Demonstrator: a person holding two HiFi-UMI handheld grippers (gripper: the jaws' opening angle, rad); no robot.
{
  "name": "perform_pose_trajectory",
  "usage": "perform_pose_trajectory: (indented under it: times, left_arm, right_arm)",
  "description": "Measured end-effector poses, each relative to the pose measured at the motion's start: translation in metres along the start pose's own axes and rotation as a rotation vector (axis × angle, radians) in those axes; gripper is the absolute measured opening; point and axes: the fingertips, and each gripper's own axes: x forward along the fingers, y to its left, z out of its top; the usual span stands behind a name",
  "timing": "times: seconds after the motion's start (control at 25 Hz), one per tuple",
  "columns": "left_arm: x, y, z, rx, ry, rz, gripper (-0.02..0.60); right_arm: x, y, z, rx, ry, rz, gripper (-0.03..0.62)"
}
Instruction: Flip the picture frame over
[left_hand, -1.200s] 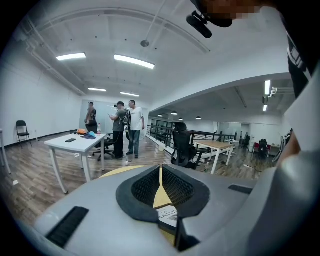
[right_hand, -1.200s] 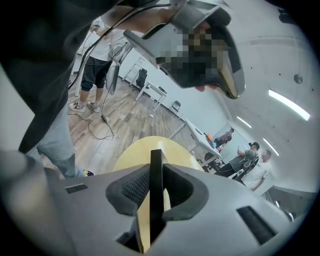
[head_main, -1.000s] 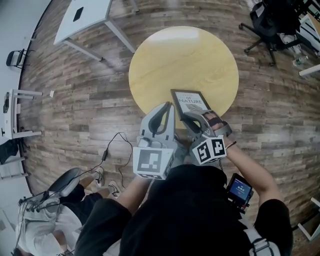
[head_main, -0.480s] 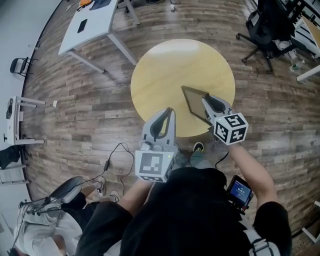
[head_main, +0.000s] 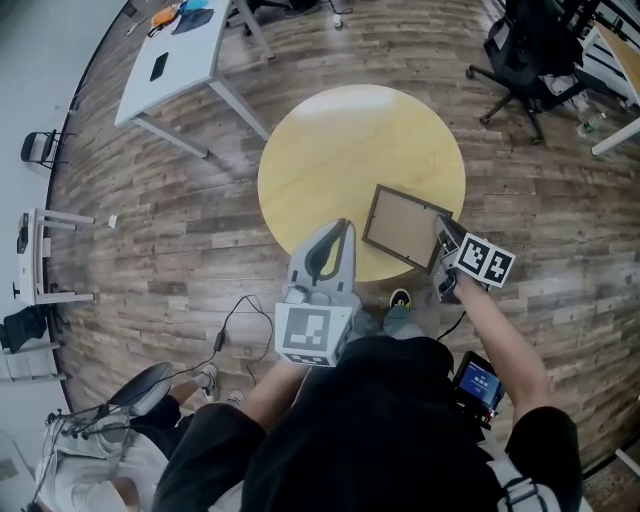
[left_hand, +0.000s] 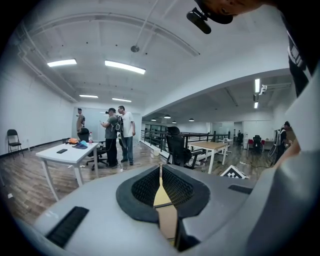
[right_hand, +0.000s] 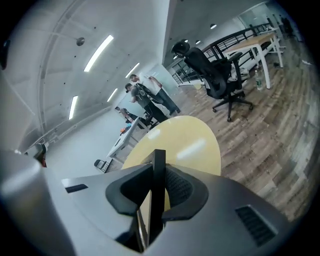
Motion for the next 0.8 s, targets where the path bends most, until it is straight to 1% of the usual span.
perform_pose_trajectory:
  times: [0.16,0.24,0.48,0.6,0.68,0.8]
  left_arm:
    - [0.004,-0.007,-0.002,0.012,0.008,-0.021,0.035]
    - [0.006,-0.008,-0.002,0.017,0.011,-0.026,0.035]
    - [0.007,-0.011,-0.006,0.020,0.022,-0.024,0.035]
    - [0.007,-0.011,-0.006,0.007,0.031,-0.019,0.034]
    - [0.004,-0.011,-0.007,0.013,0.031,-0.022,0.034]
    - [0.005,-0.010,-0.007,0.020,0.026,-0.022,0.035]
  right_arm:
    - [0.002,-0.023,-0.028,0.103,0.038,-0.027,0.081]
    - [0.004,-0.030,-0.038,0.124,0.061,-0.030,0.083]
    - [0.005,-0.050,-0.059,0.114,0.101,-0.065,0.098]
    - [0.005,-0.056,-0.065,0.107,0.135,-0.083,0.107]
    - [0.002,-0.061,-0.072,0.109,0.158,-0.100,0.114]
    - [0.006,-0.070,-0.078,0.071,0.196,-0.144,0.123]
